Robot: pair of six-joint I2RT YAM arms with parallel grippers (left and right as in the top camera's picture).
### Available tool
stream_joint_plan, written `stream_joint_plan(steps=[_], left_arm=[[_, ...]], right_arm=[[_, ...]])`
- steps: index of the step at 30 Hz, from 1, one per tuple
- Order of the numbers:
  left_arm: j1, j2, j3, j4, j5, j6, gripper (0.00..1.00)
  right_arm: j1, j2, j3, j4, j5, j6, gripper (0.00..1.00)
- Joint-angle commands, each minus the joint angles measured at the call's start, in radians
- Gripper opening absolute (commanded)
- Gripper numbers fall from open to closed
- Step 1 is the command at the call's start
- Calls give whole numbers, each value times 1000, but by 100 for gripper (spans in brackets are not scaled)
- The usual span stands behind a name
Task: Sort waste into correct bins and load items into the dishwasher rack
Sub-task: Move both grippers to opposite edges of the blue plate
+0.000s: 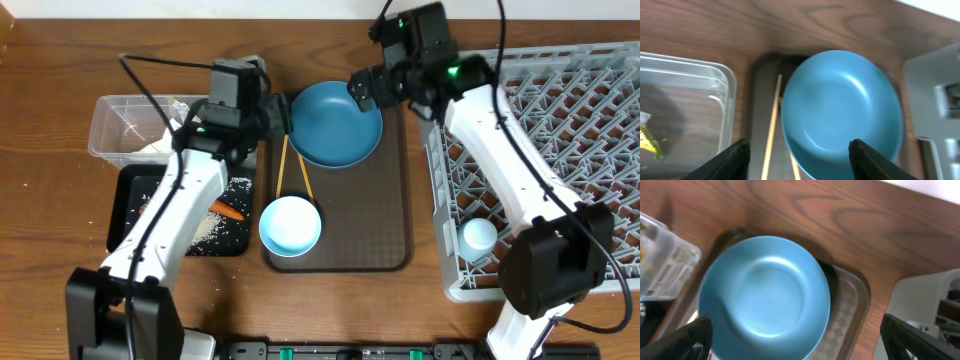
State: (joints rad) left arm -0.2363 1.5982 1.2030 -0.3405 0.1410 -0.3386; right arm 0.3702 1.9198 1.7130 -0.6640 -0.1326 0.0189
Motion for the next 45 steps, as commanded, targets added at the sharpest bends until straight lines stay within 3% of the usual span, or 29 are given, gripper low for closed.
stream_joint_plan(steps=[1, 13, 43, 45], left_arm=[[-4, 49, -5, 8, -81, 13, 64], [-13, 130, -5, 66, 50, 13, 64], [-42, 362, -5, 198, 42, -18, 64], [-43, 363, -5, 201, 42, -18, 53]], right_arm=[[6, -1, -68, 61, 50, 14, 98], [13, 1, -253, 258, 50, 14, 99], [13, 3, -265, 259, 50, 14, 99], [13, 3, -265, 259, 50, 14, 99]])
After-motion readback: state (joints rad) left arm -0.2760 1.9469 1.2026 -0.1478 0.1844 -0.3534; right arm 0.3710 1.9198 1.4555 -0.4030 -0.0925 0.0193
